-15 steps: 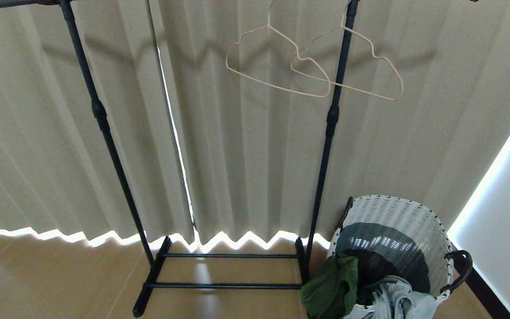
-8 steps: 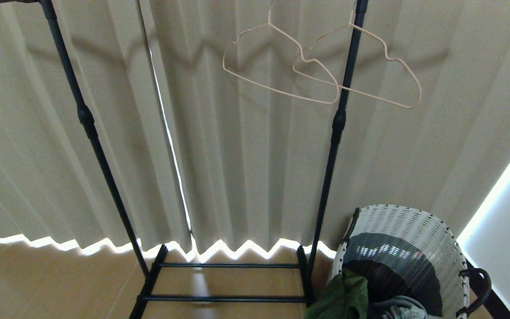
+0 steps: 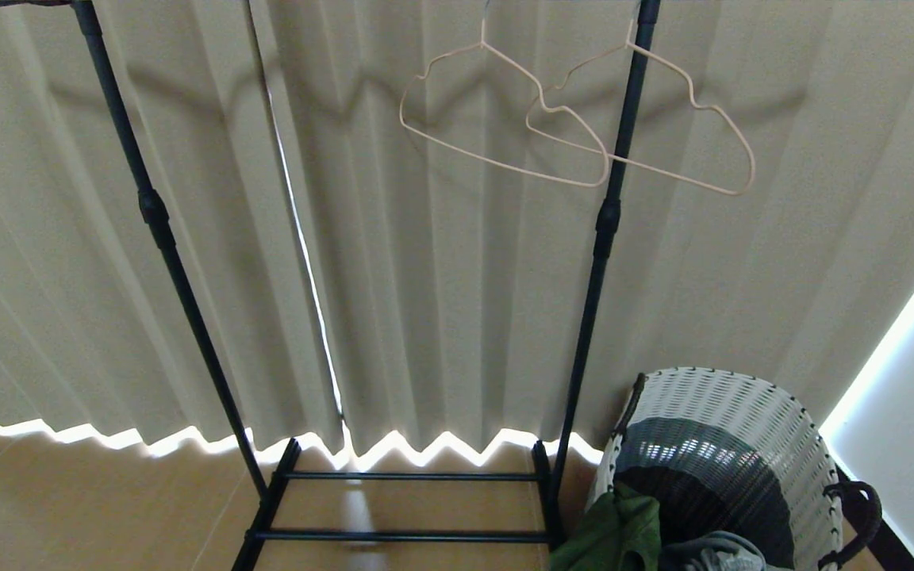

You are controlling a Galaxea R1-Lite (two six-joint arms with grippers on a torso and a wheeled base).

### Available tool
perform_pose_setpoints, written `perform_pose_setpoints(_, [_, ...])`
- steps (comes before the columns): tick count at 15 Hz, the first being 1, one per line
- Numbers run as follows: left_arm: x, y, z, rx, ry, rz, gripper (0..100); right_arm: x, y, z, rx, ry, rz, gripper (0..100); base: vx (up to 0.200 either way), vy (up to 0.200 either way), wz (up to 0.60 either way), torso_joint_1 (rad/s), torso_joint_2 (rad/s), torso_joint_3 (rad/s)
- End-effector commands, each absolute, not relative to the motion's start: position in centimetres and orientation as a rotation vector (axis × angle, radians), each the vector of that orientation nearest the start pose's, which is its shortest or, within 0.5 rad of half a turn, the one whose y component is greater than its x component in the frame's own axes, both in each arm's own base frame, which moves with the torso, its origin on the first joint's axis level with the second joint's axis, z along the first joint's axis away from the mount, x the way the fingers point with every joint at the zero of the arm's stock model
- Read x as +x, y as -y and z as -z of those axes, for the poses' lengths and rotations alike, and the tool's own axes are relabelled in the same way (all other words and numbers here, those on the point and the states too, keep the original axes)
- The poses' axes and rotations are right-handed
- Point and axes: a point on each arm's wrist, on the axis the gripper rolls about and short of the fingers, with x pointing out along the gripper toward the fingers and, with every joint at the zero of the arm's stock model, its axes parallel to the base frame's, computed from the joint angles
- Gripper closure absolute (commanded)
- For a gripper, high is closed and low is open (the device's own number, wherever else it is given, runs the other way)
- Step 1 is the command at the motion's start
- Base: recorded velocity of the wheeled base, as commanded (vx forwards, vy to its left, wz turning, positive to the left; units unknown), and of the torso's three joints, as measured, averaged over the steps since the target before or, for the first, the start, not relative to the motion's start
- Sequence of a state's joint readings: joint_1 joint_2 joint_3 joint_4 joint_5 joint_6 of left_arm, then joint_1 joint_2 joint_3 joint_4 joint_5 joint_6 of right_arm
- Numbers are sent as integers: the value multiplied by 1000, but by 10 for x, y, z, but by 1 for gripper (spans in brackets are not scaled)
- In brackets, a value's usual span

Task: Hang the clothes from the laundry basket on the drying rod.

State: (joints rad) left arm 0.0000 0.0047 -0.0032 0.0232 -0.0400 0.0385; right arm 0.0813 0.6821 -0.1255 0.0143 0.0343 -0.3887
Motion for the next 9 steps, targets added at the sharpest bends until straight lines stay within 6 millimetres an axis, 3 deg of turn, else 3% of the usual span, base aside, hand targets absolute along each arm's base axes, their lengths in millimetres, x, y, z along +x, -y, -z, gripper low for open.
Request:
perform_pose_setpoints(1, [-23,1,-74,38,-24,40,0,75,-7,-87,-513,-852,-337,0,0,0,0,0,0,0])
perform_pose_setpoints(9, [-23,1,-74,36,-24,39,0,123,-12,-50,-559,-1014,-413,0,0,0,0,0,0,0])
